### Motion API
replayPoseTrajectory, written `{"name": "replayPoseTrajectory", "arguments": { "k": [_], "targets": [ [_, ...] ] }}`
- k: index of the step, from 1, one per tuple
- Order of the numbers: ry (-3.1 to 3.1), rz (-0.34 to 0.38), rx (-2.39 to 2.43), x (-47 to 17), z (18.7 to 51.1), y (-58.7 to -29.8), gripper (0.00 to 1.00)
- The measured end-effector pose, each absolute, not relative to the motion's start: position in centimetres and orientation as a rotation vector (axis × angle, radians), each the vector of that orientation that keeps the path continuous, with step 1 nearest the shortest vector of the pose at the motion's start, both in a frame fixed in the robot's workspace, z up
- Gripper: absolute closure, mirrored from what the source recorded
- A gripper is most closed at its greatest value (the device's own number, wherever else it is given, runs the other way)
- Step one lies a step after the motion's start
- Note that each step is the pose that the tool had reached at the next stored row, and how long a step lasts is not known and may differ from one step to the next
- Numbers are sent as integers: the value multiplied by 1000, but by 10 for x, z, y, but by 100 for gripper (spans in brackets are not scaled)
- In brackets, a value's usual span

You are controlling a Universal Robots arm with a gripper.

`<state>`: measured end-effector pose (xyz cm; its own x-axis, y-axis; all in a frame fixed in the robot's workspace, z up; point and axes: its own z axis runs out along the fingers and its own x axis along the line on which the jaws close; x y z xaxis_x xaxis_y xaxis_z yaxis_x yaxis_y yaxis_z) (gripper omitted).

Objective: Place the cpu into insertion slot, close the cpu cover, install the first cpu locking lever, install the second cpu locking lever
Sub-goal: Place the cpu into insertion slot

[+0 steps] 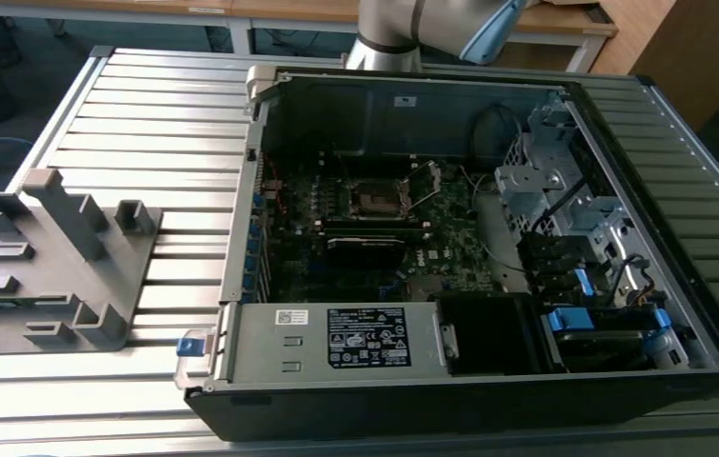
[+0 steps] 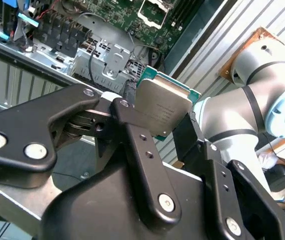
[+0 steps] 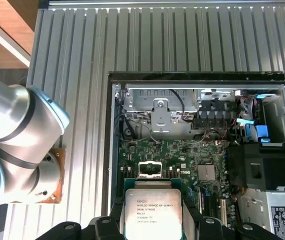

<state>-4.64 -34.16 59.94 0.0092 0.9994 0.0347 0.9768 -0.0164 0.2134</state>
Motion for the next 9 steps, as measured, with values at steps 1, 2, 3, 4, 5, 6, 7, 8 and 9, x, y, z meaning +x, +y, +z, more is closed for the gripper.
{"name": "replayPoseTrajectory", "arguments": {
  "k": [1, 2, 3, 4, 5, 6, 7, 8, 9],
  "targets": [
    [2108, 266, 2136, -46, 603, -342, 46],
    [2108, 267, 2135, -46, 606, -342, 46],
    [2107, 268, 2134, -46, 609, -342, 46],
    [2107, 269, 2134, -46, 612, -342, 46],
    [2106, 270, 2134, -46, 613, -342, 46],
    [2106, 270, 2134, -46, 612, -342, 46],
    [2106, 270, 2134, -46, 610, -342, 46],
    [2106, 270, 2133, -46, 609, -342, 46],
    [2106, 270, 2133, -46, 609, -342, 46]
  ]
}}
